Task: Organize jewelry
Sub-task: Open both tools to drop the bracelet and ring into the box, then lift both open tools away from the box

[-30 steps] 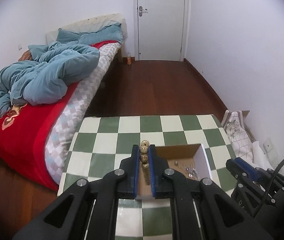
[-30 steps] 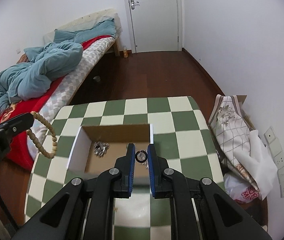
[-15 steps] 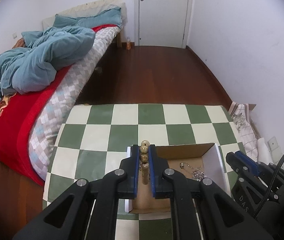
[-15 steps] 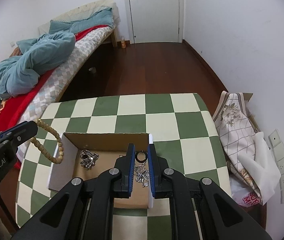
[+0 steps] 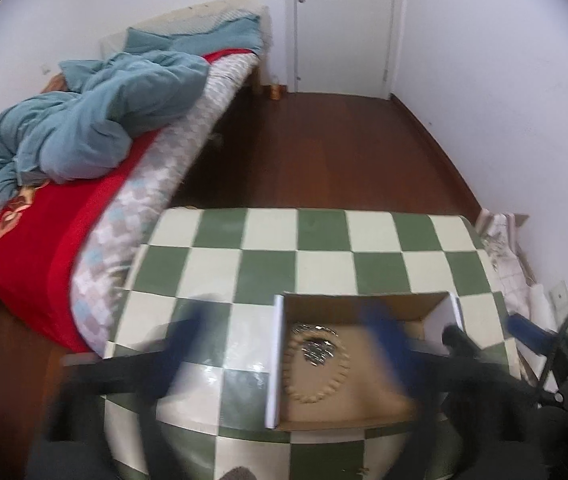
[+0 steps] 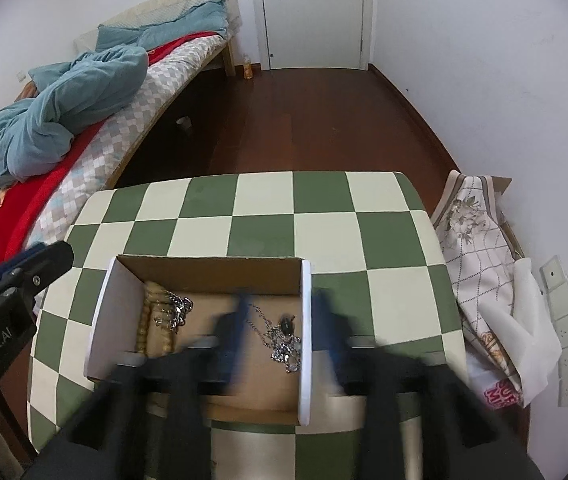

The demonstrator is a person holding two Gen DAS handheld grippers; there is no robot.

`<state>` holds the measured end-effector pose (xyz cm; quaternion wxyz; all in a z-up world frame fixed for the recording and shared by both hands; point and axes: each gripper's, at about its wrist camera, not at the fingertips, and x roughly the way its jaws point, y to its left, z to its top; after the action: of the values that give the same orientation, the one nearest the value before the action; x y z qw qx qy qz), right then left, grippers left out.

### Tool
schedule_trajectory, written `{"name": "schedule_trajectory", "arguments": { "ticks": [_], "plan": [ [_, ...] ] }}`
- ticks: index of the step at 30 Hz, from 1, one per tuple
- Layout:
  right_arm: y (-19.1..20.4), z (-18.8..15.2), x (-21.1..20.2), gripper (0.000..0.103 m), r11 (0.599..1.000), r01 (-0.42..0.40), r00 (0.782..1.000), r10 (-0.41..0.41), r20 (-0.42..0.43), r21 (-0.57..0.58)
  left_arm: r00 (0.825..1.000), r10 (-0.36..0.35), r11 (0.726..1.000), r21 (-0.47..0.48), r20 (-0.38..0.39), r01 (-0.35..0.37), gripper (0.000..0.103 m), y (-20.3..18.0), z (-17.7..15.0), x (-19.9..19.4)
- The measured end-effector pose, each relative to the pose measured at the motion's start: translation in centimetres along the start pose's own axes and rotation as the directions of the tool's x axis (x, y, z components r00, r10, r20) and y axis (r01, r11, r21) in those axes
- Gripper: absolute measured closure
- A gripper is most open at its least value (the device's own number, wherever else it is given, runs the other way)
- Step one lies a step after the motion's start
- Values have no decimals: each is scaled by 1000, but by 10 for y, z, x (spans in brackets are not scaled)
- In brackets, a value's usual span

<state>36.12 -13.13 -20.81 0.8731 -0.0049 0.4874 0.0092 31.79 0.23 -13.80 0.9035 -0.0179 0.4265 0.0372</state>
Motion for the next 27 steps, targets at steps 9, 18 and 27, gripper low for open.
{"name": "schedule_trajectory", "arguments": {
  "ticks": [9,18,27],
  "plan": [
    [2,-9,-14,1,998,59,998,-59,-32,-12,997,72,997,7,-2,-72,0,13,-7,-13],
    [17,-23,-49,0,997,61,998,-61,-3,-41,996,89,996,4,5,-89,0,23,-25,-45],
    [21,-37,-102,0,997,71,995,-69,71,-23,993,88,996,3,72,-89,0,32,-38,-97]
  ]
}}
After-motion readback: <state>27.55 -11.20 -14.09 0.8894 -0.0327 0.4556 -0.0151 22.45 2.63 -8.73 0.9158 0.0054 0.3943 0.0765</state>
